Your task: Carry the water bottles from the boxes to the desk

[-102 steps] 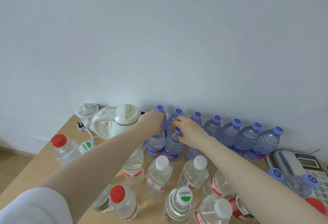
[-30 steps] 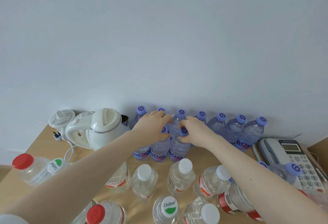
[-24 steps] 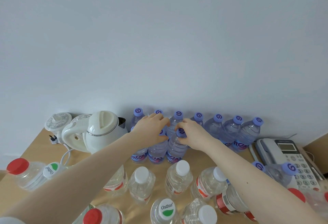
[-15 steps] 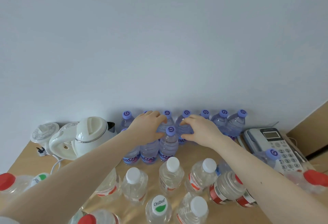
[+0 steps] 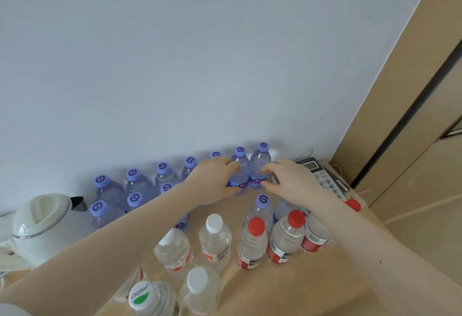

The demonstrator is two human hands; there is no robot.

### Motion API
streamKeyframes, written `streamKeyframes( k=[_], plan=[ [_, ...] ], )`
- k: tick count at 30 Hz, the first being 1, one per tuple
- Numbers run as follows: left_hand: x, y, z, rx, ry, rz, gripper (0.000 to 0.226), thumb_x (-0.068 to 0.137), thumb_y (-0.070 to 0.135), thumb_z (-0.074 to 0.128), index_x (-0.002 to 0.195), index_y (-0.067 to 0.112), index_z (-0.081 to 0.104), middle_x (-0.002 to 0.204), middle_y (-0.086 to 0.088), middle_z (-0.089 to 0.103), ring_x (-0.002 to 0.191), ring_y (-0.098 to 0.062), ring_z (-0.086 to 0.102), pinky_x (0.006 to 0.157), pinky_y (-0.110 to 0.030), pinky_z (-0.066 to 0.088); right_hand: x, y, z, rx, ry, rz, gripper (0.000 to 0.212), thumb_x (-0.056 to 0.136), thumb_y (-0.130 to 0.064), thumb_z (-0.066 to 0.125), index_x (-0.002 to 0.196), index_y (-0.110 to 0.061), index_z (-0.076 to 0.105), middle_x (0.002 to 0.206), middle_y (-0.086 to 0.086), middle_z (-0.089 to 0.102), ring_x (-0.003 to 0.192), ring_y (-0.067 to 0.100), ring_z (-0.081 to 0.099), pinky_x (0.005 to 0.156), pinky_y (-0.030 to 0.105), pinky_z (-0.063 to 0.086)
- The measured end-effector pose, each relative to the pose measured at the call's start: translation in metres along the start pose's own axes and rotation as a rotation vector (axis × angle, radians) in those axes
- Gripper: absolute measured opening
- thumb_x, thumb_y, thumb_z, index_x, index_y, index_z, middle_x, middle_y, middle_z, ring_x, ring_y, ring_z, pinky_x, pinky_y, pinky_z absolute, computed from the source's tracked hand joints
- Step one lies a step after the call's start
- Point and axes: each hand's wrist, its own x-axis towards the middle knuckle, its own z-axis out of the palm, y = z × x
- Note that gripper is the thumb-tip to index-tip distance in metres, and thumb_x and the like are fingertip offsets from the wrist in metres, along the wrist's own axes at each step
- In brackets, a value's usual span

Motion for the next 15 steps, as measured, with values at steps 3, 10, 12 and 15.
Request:
streamKeyframes(
  k=[3, 10, 12, 15],
  plan=[
    [0.013, 0.024, 0.006, 0.002, 0.01, 0.039, 0.043, 0.093, 0.043, 0.054, 0.126, 0.016, 0.051, 0.121, -0.003, 0.052, 0.109, -0.023, 0.05, 0.076, -0.032, 0.036, -0.013, 0.021, -0.003, 0.02, 0.004, 0.012, 0.032, 0.092, -0.037, 0.057, 0.121, -0.023, 0.061, 0.115, -0.002, 0.059, 0.111, 0.019, 0.055, 0.081, 0.03, 0.039],
    [0.033, 0.056, 0.022, 0.015, -0.074, 0.106, 0.028, 0.092, 0.039, 0.055, 0.116, 0.025, 0.058, 0.112, 0.006, 0.053, 0.106, -0.018, 0.048, 0.072, -0.028, 0.033, -0.028, 0.054, 0.001, -0.062, -0.067, 0.047, 0.036, 0.095, -0.038, 0.052, 0.128, -0.022, 0.054, 0.121, 0.002, 0.052, 0.118, 0.019, 0.047, 0.079, 0.027, 0.034],
    [0.036, 0.061, 0.025, -0.005, -0.129, 0.108, 0.03, 0.091, 0.038, 0.056, 0.119, 0.027, 0.057, 0.114, 0.007, 0.052, 0.107, -0.017, 0.047, 0.072, -0.031, 0.039, -0.03, 0.058, 0.003, -0.066, -0.094, 0.06, 0.038, 0.096, -0.037, 0.051, 0.131, -0.023, 0.052, 0.123, 0.002, 0.049, 0.117, 0.019, 0.047, 0.083, 0.028, 0.038],
    [0.039, 0.065, 0.029, -0.028, -0.178, 0.1, 0.031, 0.09, 0.038, 0.058, 0.121, 0.031, 0.056, 0.116, 0.007, 0.052, 0.109, -0.015, 0.047, 0.073, -0.032, 0.043, -0.028, 0.061, 0.007, -0.077, -0.117, 0.054, 0.04, 0.095, -0.035, 0.052, 0.133, -0.021, 0.051, 0.124, 0.003, 0.048, 0.116, 0.021, 0.048, 0.087, 0.034, 0.044]
  ],
)
